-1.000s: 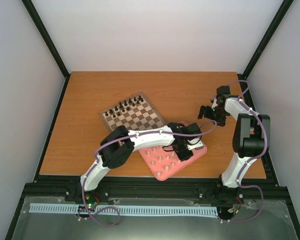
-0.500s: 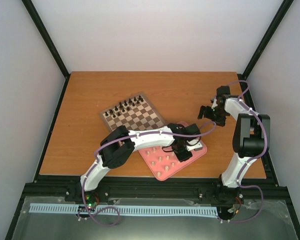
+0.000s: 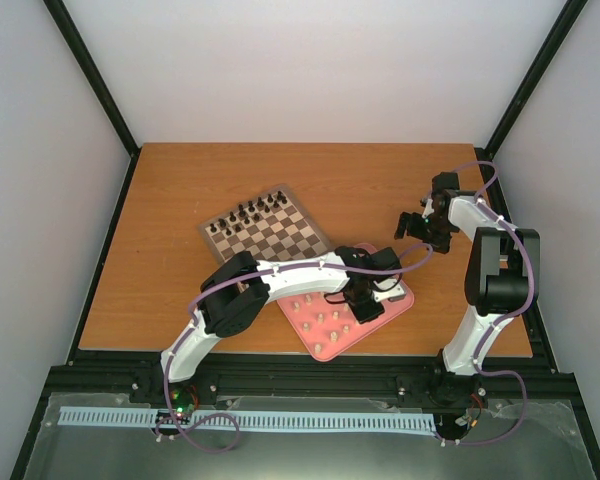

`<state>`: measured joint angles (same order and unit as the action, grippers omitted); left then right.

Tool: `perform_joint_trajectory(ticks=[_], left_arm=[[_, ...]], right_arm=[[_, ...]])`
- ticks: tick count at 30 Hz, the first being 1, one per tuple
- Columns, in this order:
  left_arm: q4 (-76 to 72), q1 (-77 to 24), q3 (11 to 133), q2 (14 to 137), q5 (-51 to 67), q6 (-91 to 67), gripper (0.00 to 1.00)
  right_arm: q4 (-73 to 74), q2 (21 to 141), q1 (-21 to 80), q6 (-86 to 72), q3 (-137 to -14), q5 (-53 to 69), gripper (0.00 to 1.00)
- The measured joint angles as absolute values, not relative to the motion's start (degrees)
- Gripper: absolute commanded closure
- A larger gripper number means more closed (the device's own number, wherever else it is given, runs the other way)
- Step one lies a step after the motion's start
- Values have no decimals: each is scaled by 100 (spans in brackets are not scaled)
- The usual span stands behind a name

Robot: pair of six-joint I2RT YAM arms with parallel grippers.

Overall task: Set up the chess pieces on the board
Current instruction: Pick up the chess piece from the storage box, then place the chess piece on the chessboard.

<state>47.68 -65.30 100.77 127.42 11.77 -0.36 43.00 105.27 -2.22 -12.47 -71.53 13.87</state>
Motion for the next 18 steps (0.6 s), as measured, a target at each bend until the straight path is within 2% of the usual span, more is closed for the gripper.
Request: perform_joint_trajectory(ticks=[10,18], left_arm=[[5269,-6064,10833,12615,854,-23,95],[5415,-4825,11198,11343,353,-23,95]], right_arm=[[4303,10527,-215,-1247,-7153,1385,0],[4303,10527,-215,-1247,-7155,1398,0]])
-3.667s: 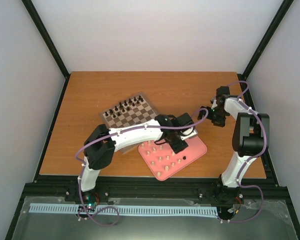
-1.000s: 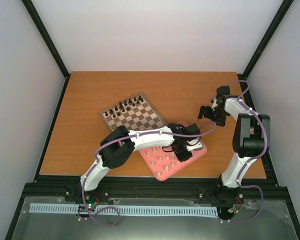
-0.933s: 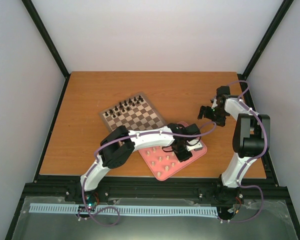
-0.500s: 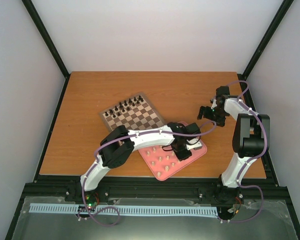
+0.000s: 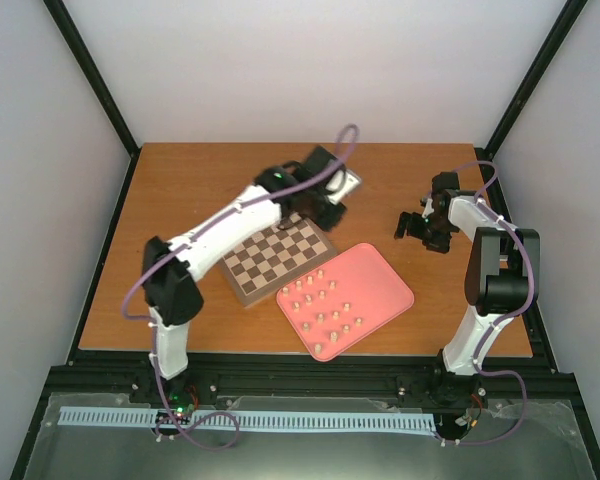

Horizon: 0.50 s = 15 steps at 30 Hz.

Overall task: Set up the chess pieces on the board
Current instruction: Place the chess piece on the chessboard.

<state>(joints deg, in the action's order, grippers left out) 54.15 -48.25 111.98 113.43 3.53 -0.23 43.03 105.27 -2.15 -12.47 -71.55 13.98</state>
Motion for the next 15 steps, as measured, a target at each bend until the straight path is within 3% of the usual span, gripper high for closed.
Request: perform_joint_trajectory(ticks=[15], left_arm=[[5496,-1890,8097,9695,-720,-760,95]], right_arm=[[4309,10731,-215,-1247,-7293,1463,0]])
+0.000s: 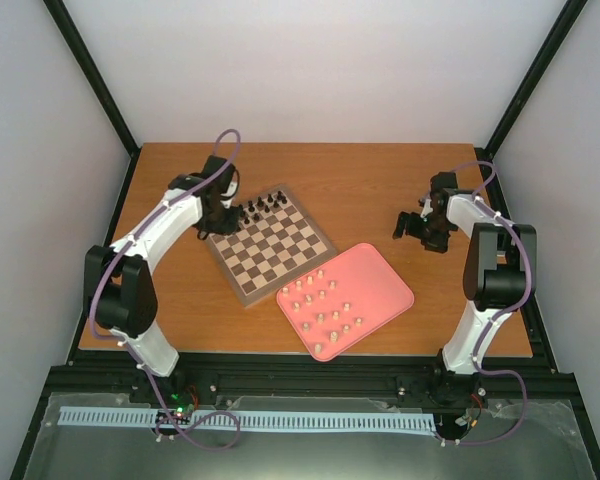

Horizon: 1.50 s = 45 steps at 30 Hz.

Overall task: Set up the chess pieces on the board
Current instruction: Place the chess piece on the chessboard.

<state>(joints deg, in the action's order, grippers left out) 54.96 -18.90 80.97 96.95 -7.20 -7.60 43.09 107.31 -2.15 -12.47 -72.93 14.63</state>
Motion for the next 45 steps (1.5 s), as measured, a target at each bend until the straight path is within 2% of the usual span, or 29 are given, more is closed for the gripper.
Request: perform_joint_trajectory(ticks=[8,27,45], left_arm=[[5177,-1343,7609,9553,-749,-996,95],[4344,-1155,7317,10333,-731,-1225,95],[4119,-1122,7314,10508,-742,-1225,94]], right_arm=[[4311,10838,-187,-1247,-7314,1505,0],[4329,10840,-156,-1247,-7314,1503,0],[4348,10906,-145,-1245,-7317,1503,0]])
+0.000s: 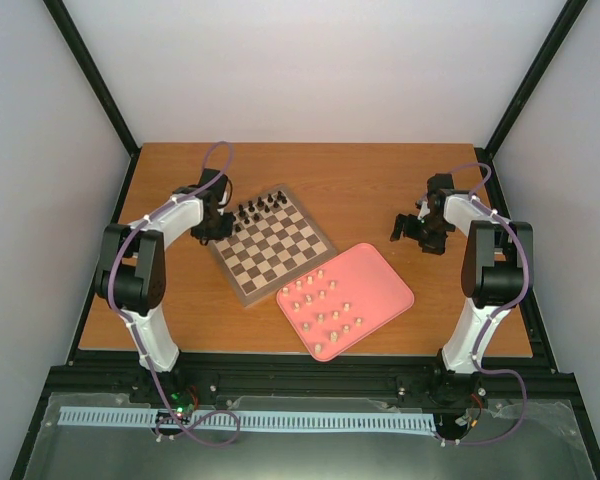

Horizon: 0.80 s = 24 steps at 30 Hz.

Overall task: Set up the chess pieces on the board
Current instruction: Place the chess piece on the chessboard.

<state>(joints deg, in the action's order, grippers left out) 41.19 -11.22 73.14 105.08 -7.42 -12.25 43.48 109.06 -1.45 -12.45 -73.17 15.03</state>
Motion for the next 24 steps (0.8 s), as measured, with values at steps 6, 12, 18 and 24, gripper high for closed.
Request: perform_joint_trajectory(ticks=[6,12,18,24], left_arm=[[4023,-1122,7382,10582,-738,-1225,94],[4025,-1118,7389,10586,-725,-1225,94],[4034,-1111,7382,10573,-687,-1225,94],[4091,-1107,7332,10516,-589,-1225,94]], right_arm=[[4348,10908,-145,-1245,-7317,1503,0],[4351,10916,-145,-1245,-7317,1503,0],[4351,10916,-145,-1245,-7317,1503,0],[4348,10916,-145,-1245,-7317,1503,0]])
